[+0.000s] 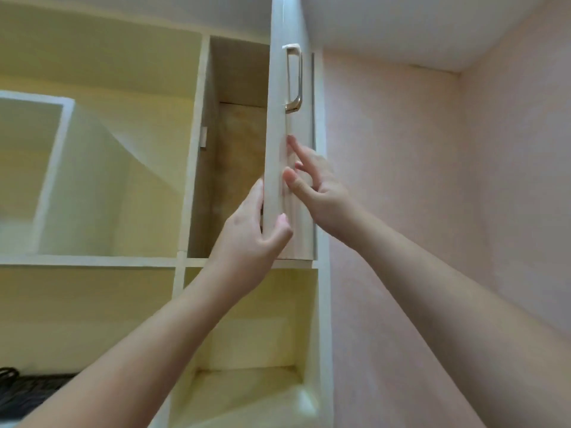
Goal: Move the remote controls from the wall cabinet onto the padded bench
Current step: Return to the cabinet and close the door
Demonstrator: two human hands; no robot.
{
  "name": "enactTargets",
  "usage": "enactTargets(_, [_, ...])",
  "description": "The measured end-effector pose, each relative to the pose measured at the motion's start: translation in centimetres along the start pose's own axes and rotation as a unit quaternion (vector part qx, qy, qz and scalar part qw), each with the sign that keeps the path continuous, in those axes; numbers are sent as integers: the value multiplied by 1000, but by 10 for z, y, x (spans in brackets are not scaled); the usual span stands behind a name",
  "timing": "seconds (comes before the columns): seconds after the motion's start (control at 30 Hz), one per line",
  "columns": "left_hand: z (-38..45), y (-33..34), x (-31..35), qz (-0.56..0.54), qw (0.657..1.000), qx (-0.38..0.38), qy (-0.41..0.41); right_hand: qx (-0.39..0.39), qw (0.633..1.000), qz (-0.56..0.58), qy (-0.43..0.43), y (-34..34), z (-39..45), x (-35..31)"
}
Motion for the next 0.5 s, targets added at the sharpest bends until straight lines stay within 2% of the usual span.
enactTargets(0.17, [-7, -27, -38, -54, 997, -39, -31, 4, 999, -45, -23, 41, 23, 14])
enactTargets(0.27, [-11, -39, -49, -21, 999, -29, -30, 14, 997, -74, -25, 57, 30, 18])
enactTargets(0.4, [-13, -51, -63, 167, 986, 15, -19, 5, 986, -167, -15, 77, 39, 23])
enactTargets(0.5, [-13, -48, -58, 389, 920, 34, 44, -5, 984, -174, -28, 81, 41, 27])
Point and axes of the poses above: each hand's wrist, its own z-axis towards the middle knuckle, its own y-axis out of the palm, x = y × z, the point moved 9 cm from there along z, towards the middle knuckle, and after that the axes turned 4 degrees about -x, right-handed, at the moved point
